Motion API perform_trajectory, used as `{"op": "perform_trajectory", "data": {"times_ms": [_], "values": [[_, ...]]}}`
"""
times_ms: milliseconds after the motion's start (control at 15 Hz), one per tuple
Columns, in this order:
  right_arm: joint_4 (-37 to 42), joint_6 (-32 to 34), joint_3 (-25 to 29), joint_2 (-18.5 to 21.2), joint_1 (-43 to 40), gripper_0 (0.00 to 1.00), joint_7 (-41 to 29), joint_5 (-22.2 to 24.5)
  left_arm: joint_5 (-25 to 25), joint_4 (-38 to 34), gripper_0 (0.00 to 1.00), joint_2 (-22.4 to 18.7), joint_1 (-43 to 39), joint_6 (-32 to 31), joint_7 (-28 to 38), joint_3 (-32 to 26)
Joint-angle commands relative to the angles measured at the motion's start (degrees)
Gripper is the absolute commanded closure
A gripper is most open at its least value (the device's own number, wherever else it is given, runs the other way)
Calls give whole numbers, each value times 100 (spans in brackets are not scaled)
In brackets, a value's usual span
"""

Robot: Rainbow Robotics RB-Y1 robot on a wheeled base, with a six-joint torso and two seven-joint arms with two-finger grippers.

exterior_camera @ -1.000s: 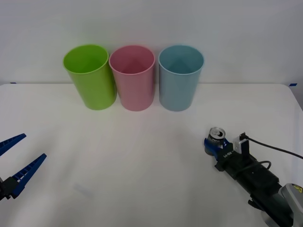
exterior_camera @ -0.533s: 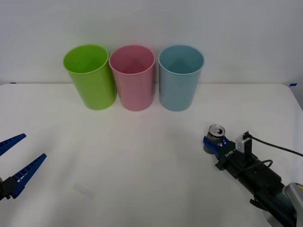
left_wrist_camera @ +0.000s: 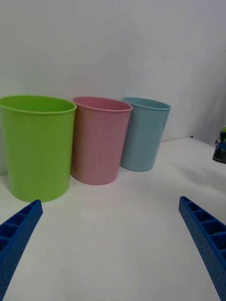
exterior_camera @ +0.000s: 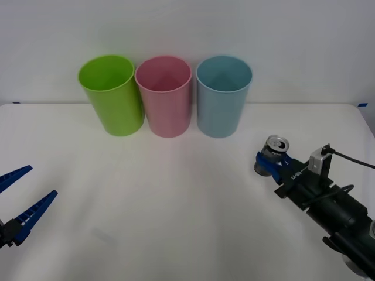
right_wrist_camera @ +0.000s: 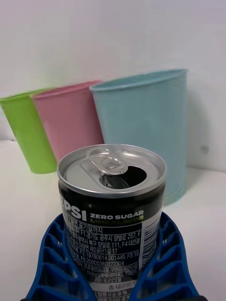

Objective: Grasp the object on the table and drop it into the matching bin: aluminum can to the light blue bin, PET bottle to the pink bin.

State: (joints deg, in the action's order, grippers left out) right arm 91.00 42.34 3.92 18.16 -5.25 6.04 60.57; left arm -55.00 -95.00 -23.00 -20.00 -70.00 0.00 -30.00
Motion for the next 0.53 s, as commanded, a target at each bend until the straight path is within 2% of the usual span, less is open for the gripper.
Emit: {"op": "perform_trajectory", "data": {"times_ms": [67, 267, 533], "values": [[489, -59, -58, 135, 6, 100, -612, 8, 0, 0, 0, 0, 0, 0, 0, 0], [981, -165, -93, 258, 155, 100, -1359, 8, 0, 0, 0, 0, 0, 0, 0, 0], [1025, -305, -93, 337, 850, 100, -2150, 192, 0, 0, 0, 0, 0, 0, 0, 0]]}}
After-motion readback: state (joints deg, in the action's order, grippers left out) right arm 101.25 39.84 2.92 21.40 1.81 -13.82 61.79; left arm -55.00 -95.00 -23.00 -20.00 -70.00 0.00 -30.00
